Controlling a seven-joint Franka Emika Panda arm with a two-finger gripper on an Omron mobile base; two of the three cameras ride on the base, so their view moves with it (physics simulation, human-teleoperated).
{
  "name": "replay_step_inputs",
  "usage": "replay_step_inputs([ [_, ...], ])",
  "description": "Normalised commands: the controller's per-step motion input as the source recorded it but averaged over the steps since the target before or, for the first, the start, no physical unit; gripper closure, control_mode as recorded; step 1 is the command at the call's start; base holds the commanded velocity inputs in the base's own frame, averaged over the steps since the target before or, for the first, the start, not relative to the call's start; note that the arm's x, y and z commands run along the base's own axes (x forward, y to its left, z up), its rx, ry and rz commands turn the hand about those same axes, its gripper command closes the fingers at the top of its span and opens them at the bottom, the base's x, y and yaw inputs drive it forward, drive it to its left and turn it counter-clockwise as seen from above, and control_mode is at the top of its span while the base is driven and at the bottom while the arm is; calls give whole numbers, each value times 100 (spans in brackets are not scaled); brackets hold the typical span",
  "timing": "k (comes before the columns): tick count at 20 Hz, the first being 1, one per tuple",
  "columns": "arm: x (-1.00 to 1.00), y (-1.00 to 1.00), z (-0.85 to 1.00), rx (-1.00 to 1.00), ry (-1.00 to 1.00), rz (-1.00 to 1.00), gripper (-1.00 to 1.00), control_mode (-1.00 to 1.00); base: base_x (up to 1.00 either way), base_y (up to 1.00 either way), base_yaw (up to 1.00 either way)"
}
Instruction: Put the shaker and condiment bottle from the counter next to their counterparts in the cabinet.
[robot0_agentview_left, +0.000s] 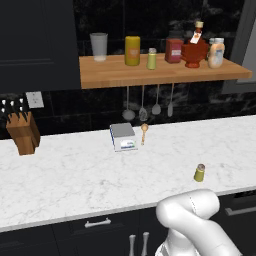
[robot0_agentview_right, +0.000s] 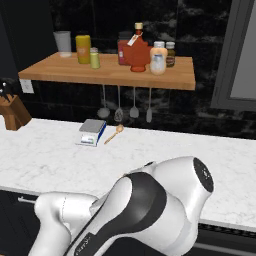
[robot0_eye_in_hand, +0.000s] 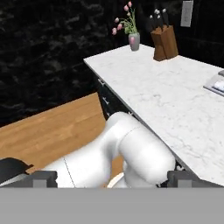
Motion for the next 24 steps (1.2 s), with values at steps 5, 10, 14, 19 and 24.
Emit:
replay_step_inputs([
  [5, 35, 1, -12, 19, 5, 14, -100, -100, 0, 0, 0],
  [10, 58, 0, 0, 16, 12, 14, -100, -100, 0, 0, 0],
  [14, 19, 0, -23, 7, 2, 3, -100, -100, 0, 0, 0],
  [19, 2, 0, -29, 8, -4, -6, -100, -100, 0, 0, 0],
  [24, 27, 3, -13, 5, -6, -14, -100, -100, 0, 0, 0],
])
